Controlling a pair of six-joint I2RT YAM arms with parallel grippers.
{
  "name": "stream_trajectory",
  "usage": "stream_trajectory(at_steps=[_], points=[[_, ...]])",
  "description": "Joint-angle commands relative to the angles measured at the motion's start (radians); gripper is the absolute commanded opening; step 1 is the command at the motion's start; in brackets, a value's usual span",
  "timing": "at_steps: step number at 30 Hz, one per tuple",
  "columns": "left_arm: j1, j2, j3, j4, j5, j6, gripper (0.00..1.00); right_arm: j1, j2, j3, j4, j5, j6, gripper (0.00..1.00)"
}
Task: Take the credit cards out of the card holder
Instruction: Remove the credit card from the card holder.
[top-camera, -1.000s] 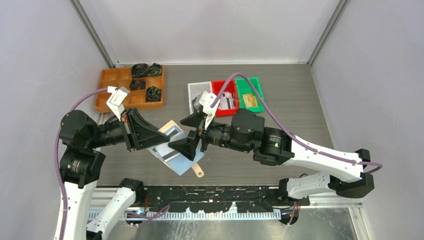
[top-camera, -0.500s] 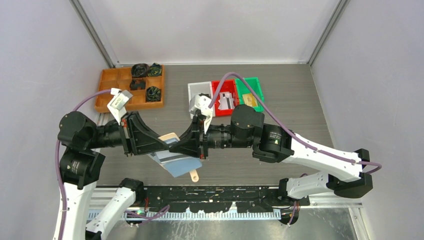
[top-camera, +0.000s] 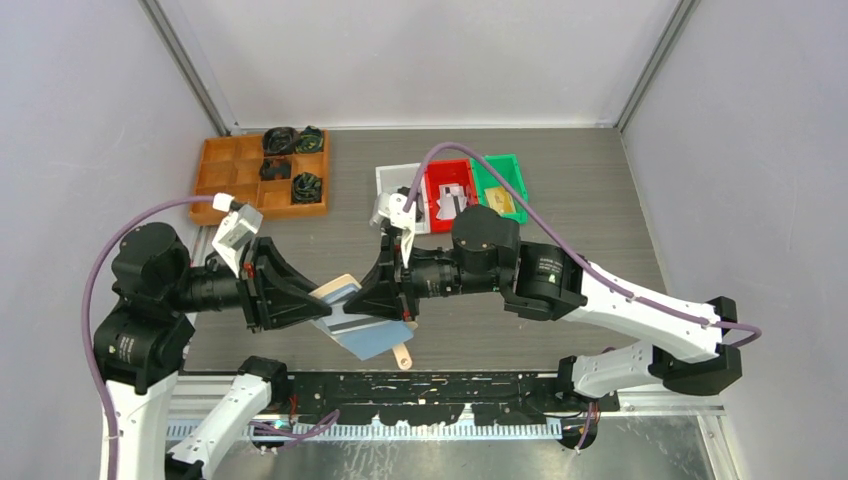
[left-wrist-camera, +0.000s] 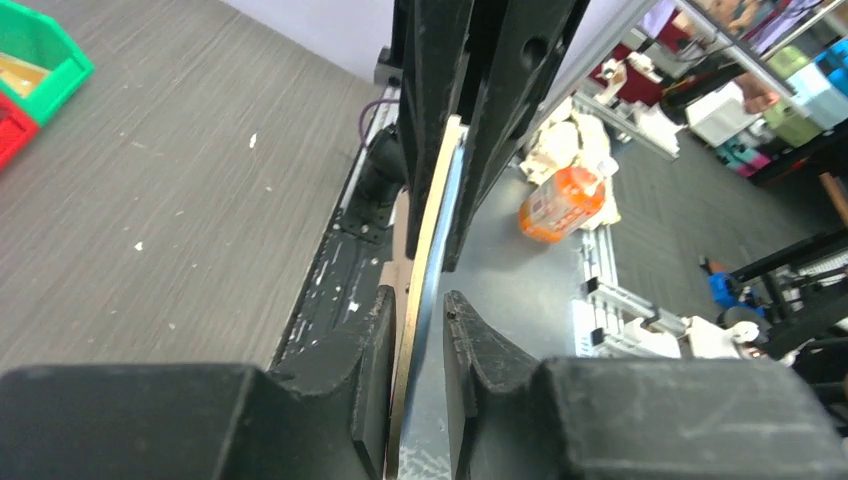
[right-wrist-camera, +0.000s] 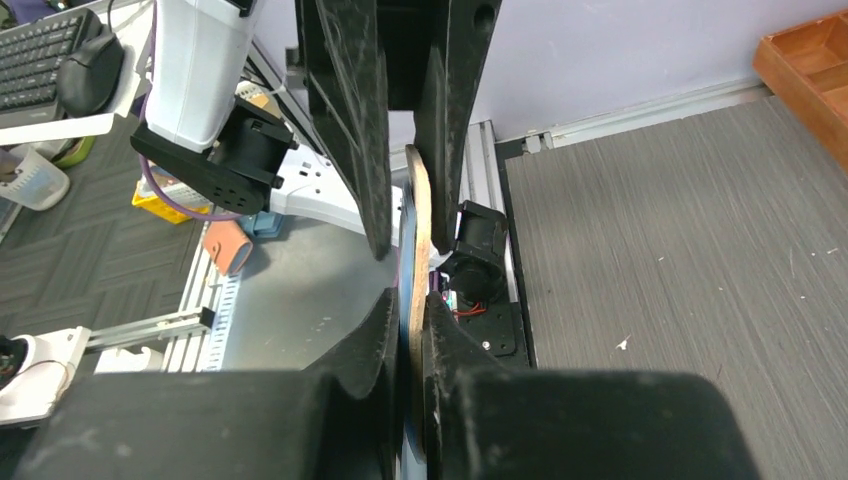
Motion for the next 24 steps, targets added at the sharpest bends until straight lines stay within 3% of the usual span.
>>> stream_trajectory(at_steps=[1, 6, 12, 15, 17, 19, 21, 24], points=[[0.001, 0.022, 0.038, -0.239, -0.035, 0.297, 0.23, -0.005, 0.043, 0.109, -0.03, -0.022, 0.022, 0.01], [0.001, 0.027, 0.031, -0.318, -0.046, 0.379, 0.23, -0.007, 0.093, 0.154, -0.064, -0.06, 0.025, 0.01], [0.001, 0.025, 0.004, -0.322, -0.012, 0.376, 0.15, -0.008, 0.141, 0.198, -0.073, -0.087, 0.028, 0.01], [0.001, 0.02, -0.011, -0.319, -0.012, 0.379, 0.05, -0.025, 0.142, 0.2, -0.036, -0.111, 0.045, 0.19], [0.002, 0.012, -0.019, -0.298, -0.012, 0.357, 0.0, -0.059, 0.122, 0.17, 0.024, -0.149, 0.096, 0.41], [0.002, 0.001, -0.03, -0.233, -0.007, 0.287, 0.0, -0.114, 0.081, 0.092, 0.139, -0.209, 0.188, 0.56], [0.002, -0.01, -0.048, -0.146, 0.012, 0.197, 0.0, -0.17, 0.031, -0.005, 0.264, -0.285, 0.281, 0.66], [0.001, -0.027, -0.079, -0.015, 0.039, 0.049, 0.0, -0.216, -0.031, -0.113, 0.362, -0.338, 0.341, 0.72]])
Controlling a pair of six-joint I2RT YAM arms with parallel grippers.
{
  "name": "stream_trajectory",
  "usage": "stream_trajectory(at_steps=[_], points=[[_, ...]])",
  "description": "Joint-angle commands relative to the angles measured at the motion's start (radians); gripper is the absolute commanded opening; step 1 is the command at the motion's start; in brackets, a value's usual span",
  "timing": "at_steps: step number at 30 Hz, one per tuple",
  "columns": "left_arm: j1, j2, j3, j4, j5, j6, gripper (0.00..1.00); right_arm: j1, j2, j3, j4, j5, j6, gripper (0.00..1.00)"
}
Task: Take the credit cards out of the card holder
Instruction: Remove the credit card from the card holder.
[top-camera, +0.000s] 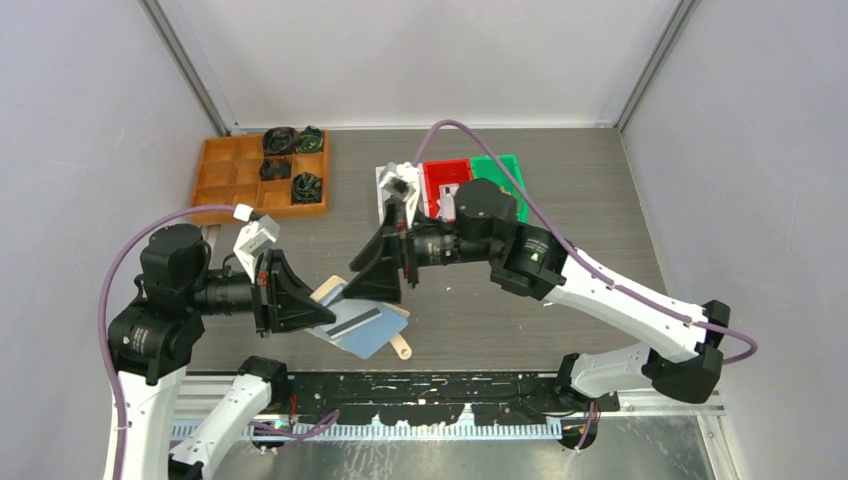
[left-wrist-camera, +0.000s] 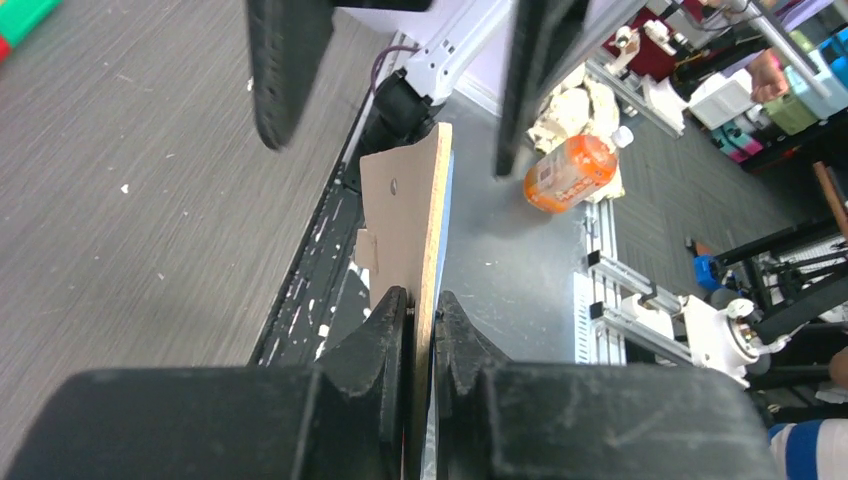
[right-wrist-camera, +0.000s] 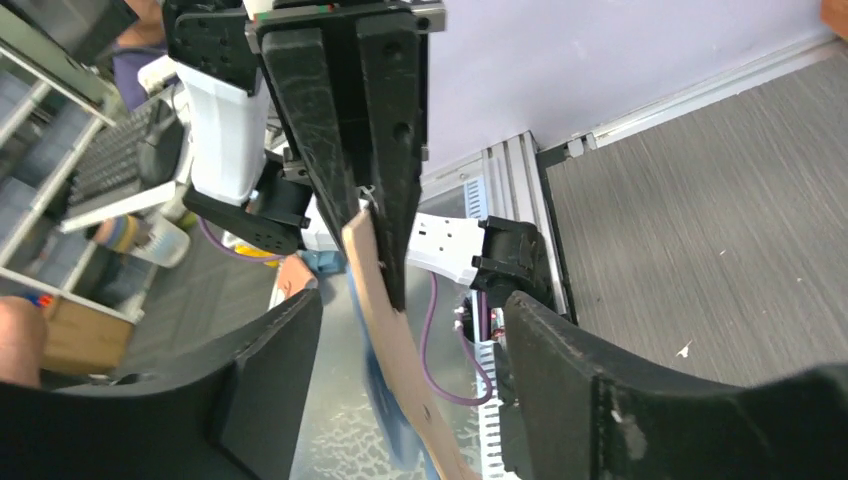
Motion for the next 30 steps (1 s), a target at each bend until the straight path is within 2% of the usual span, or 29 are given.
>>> stream_trajectory(at_steps=[1, 5, 8, 10, 14, 15, 18, 19, 26, 30], points=[[0.001, -0.028, -0.033, 0.263, 0.062, -0.24, 0.0, -0.059, -0.112, -0.112, 0.241, -0.135, 0.147, 0.75], [0.001, -0.036, -0.062, 0.384, 0.075, -0.375, 0.0, -0.059, -0.141, -0.173, 0.262, -0.181, 0.163, 0.74], [0.001, -0.031, -0.063, 0.408, 0.071, -0.404, 0.0, -0.061, -0.16, -0.216, 0.31, -0.19, 0.195, 0.62], [0.002, -0.031, -0.064, 0.413, 0.068, -0.413, 0.0, -0.062, -0.163, -0.231, 0.321, -0.19, 0.206, 0.47], [0.001, -0.036, -0.073, 0.403, 0.059, -0.401, 0.0, -0.065, -0.156, -0.224, 0.323, -0.174, 0.209, 0.05], [0.002, -0.04, -0.078, 0.394, 0.053, -0.387, 0.03, -0.065, -0.151, -0.209, 0.295, -0.163, 0.202, 0.01], [0.0, -0.049, -0.089, 0.372, 0.047, -0.369, 0.26, -0.065, -0.118, -0.154, 0.208, -0.145, 0.176, 0.01], [0.001, -0.049, -0.091, 0.372, 0.047, -0.368, 0.29, -0.064, -0.103, -0.134, 0.178, -0.152, 0.17, 0.01], [0.002, -0.024, -0.077, 0.301, 0.05, -0.291, 0.3, -0.06, -0.021, -0.041, 0.049, -0.179, 0.118, 0.01], [0.001, -0.013, -0.079, 0.253, 0.054, -0.24, 0.23, -0.06, -0.006, -0.022, 0.022, -0.182, 0.093, 0.01]])
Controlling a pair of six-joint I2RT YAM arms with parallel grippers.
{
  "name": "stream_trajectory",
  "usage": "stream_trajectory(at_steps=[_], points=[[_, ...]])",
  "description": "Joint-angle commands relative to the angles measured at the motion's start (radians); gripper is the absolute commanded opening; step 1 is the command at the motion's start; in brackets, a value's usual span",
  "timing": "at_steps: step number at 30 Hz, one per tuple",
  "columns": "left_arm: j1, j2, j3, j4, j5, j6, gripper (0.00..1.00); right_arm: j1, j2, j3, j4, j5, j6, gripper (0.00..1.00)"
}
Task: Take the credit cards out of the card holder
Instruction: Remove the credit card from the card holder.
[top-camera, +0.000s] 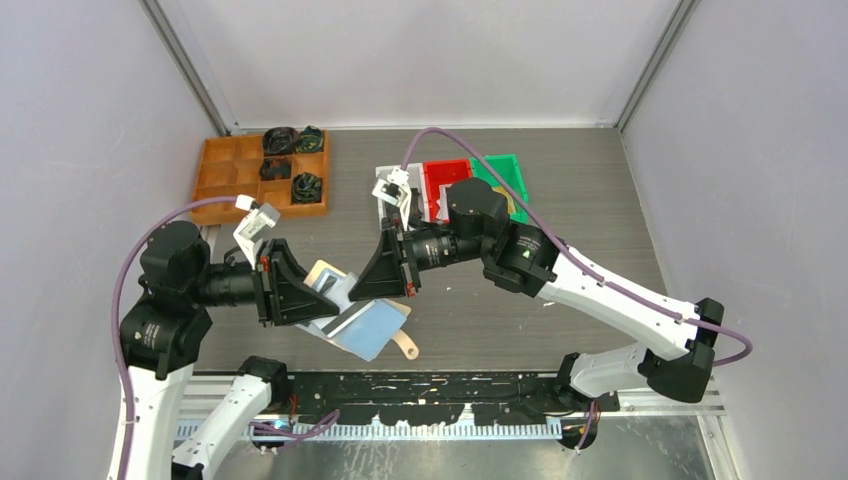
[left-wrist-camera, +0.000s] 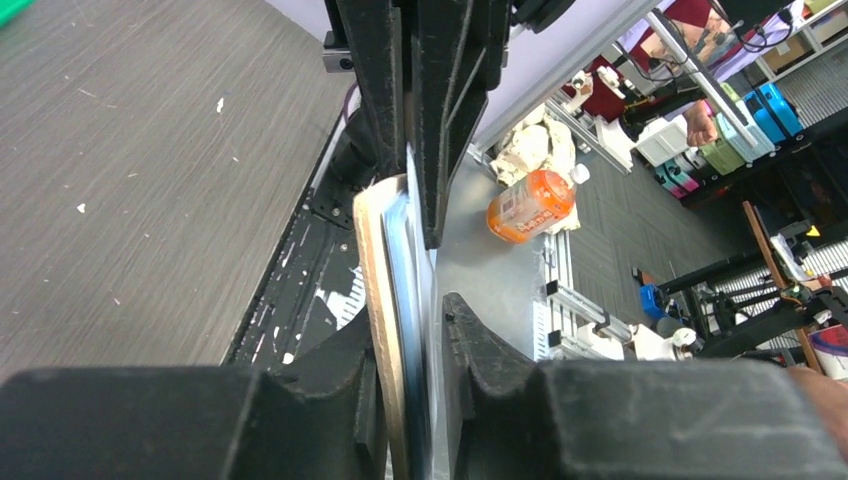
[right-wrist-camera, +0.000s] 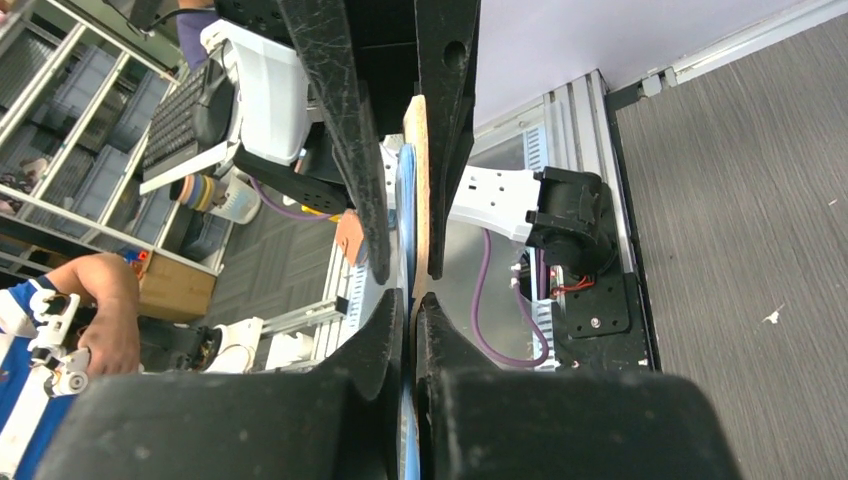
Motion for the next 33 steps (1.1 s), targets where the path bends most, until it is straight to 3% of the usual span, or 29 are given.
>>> stream_trajectory(at_steps=[1, 4, 6, 8, 10, 13, 19, 26, 33], points=[[0.002, 0.019, 0.012, -0.039, 0.017, 0.078, 0.2, 0.006, 0.009, 0.067, -0.033, -0.007, -0.047, 0.01], [0.002, 0.026, 0.005, -0.038, 0.016, 0.082, 0.1, 0.006, 0.023, 0.094, -0.063, -0.011, -0.066, 0.05], [0.002, 0.027, 0.002, -0.032, 0.003, 0.082, 0.02, 0.004, 0.024, 0.105, -0.078, 0.003, -0.083, 0.32], [0.002, 0.029, -0.001, -0.028, -0.044, 0.081, 0.0, -0.018, 0.008, 0.105, -0.1, 0.052, -0.094, 0.43], [0.002, 0.033, -0.004, -0.028, -0.103, 0.082, 0.0, -0.061, -0.027, 0.083, -0.093, 0.108, -0.072, 0.62], [0.001, 0.044, -0.002, -0.02, -0.225, 0.062, 0.0, -0.138, -0.121, 0.006, -0.031, 0.206, -0.018, 0.77], [0.002, 0.039, -0.051, 0.115, -0.345, -0.093, 0.0, -0.229, -0.267, -0.165, 0.183, 0.221, 0.19, 0.74], [0.002, 0.028, -0.123, 0.293, -0.335, -0.256, 0.0, -0.219, -0.233, -0.397, 0.627, 0.11, 0.514, 0.61], [0.001, 0.05, -0.129, 0.367, -0.35, -0.331, 0.0, -0.162, -0.165, -0.431, 0.688, 0.112, 0.528, 0.58]])
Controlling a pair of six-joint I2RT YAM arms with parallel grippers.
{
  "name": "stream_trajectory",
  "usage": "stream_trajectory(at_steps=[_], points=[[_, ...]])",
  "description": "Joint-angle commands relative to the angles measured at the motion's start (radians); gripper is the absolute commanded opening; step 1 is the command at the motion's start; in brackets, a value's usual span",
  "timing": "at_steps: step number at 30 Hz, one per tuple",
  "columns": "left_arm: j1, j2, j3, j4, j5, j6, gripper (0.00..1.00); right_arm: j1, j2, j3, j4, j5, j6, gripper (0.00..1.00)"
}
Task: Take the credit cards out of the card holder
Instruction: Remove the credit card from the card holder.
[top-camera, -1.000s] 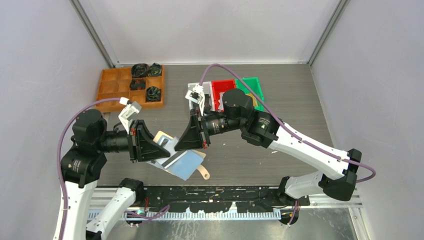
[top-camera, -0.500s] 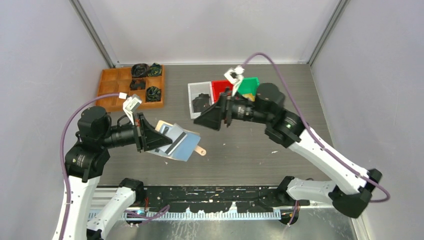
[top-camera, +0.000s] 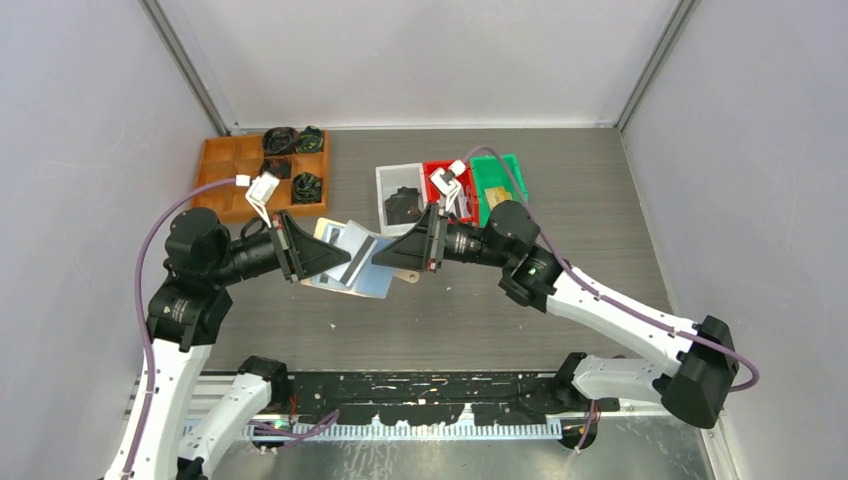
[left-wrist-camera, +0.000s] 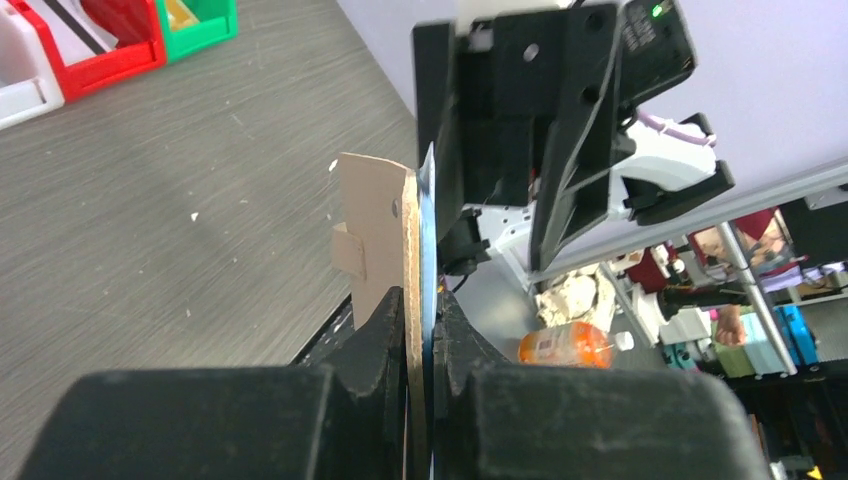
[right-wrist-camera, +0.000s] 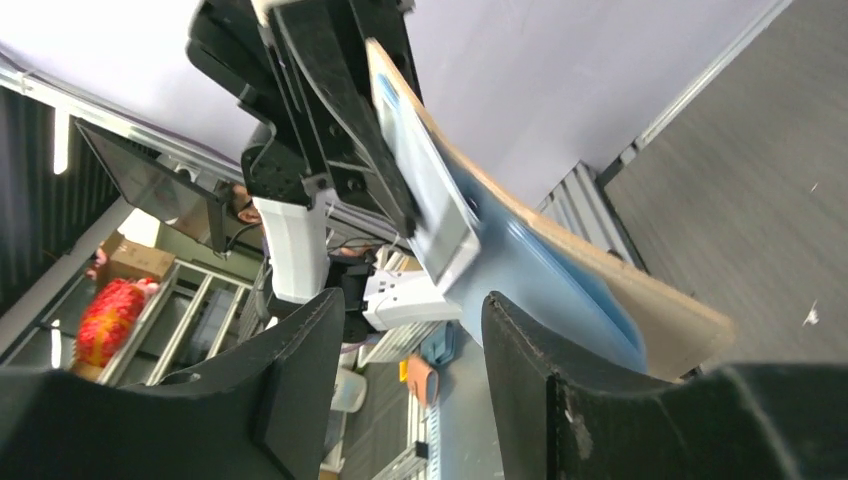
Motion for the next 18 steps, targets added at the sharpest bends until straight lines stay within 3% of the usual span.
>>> stream_trajectory(at_steps=[1, 10, 18], points=[[0.002, 0.001, 0.0, 0.162, 0.002, -0.095, 0.0, 0.035, 0.002, 0.006, 0.169, -0.022, 0.053, 0.57], [0.001, 0.0, -0.003, 0.214, 0.026, -0.16, 0.0, 0.046, 0.067, -0.005, 0.279, -0.028, 0.111, 0.49], [0.002, 0.003, 0.024, 0.262, 0.089, -0.219, 0.0, 0.047, 0.093, 0.016, 0.289, -0.034, 0.122, 0.48]])
